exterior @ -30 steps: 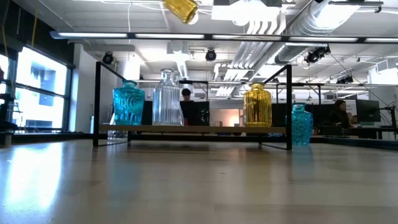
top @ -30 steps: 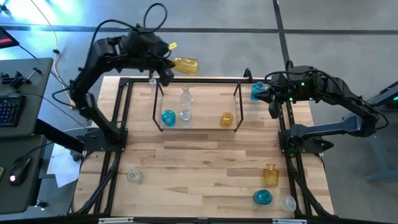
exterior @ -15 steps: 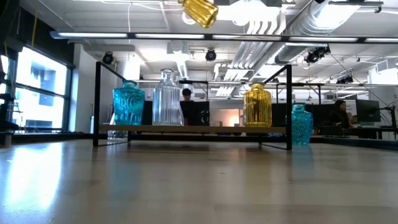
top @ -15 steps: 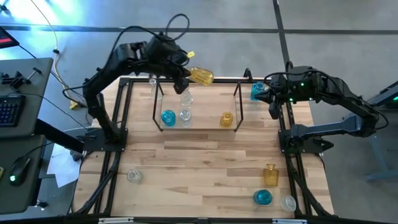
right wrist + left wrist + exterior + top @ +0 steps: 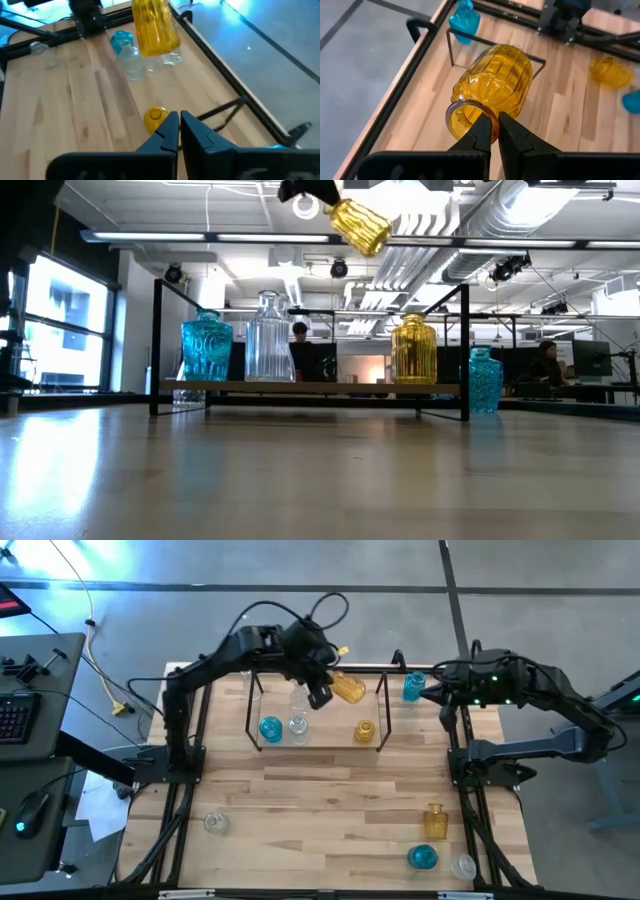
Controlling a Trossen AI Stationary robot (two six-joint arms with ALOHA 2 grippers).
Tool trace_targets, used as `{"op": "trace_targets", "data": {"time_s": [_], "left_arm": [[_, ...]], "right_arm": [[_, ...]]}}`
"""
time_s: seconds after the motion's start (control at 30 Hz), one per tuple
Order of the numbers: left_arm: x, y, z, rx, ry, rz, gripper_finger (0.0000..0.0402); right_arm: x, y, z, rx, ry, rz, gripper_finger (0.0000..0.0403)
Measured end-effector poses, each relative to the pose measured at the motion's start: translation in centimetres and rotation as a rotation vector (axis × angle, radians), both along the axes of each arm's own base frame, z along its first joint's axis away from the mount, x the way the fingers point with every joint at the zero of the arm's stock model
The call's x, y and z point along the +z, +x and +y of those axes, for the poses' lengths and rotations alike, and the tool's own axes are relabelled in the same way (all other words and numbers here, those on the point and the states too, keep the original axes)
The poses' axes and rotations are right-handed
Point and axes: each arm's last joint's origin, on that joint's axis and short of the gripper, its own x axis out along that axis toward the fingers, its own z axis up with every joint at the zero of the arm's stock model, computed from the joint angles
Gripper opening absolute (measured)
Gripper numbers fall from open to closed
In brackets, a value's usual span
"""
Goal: Sort vases onto shelf
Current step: Put the yellow vase on the shelf aligned with the other yellow vase
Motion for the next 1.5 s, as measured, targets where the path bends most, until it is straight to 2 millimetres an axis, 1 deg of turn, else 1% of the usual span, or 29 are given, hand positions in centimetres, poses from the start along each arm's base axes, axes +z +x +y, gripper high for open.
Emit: {"op": "trace_targets", "data": {"time_s": [0.17, 0.33, 0.5, 0.6, 0.83, 1.0, 1.1, 1.27, 1.5], "left_arm": [[-1.9, 1.8, 0.7, 0.002, -0.005, 0.032, 0.0007], [-3.9, 3.2, 1.7, 0.023, 0.0, 0.095, 0.0007], [-5.3, 3.7, 2.8, 0.066, 0.034, 0.149, 0.0007], [-6.0, 3.9, 3.3, 0.07, 0.031, 0.177, 0.0007], [-8.6, 4.4, 3.9, 0.061, -0.015, 0.309, 0.0007], [-10.0, 5.1, 4.1, 0.046, -0.03, 0.35, 0.0007], [-10.5, 5.5, 4.1, 0.039, -0.038, 0.358, 0.0007], [-10.8, 5.5, 4.3, 0.041, -0.042, 0.363, 0.0007], [-12.1, 5.8, 3.9, 0.012, -0.086, 0.429, 0.0007]], "right_arm": [[0.3, -2.0, 0.4, -0.031, -0.025, -0.025, 0.0], [0.7, -4.2, 1.0, -0.058, -0.022, -0.094, 0.0], [0.9, -6.0, 1.5, -0.084, 0.009, -0.15, 0.0], [0.8, -6.6, 1.7, -0.094, 0.022, -0.154, 0.0], [0.7, -6.8, 1.7, -0.093, 0.022, -0.146, 0.0], [0.7, -6.8, 1.7, -0.089, 0.011, -0.142, 0.0], [0.7, -6.8, 1.7, -0.097, -0.007, -0.137, 0.0], [0.7, -6.8, 1.7, -0.101, -0.012, -0.135, 0.0], [0.7, -6.8, 1.7, -0.091, -0.03, -0.128, 0.0]]}}
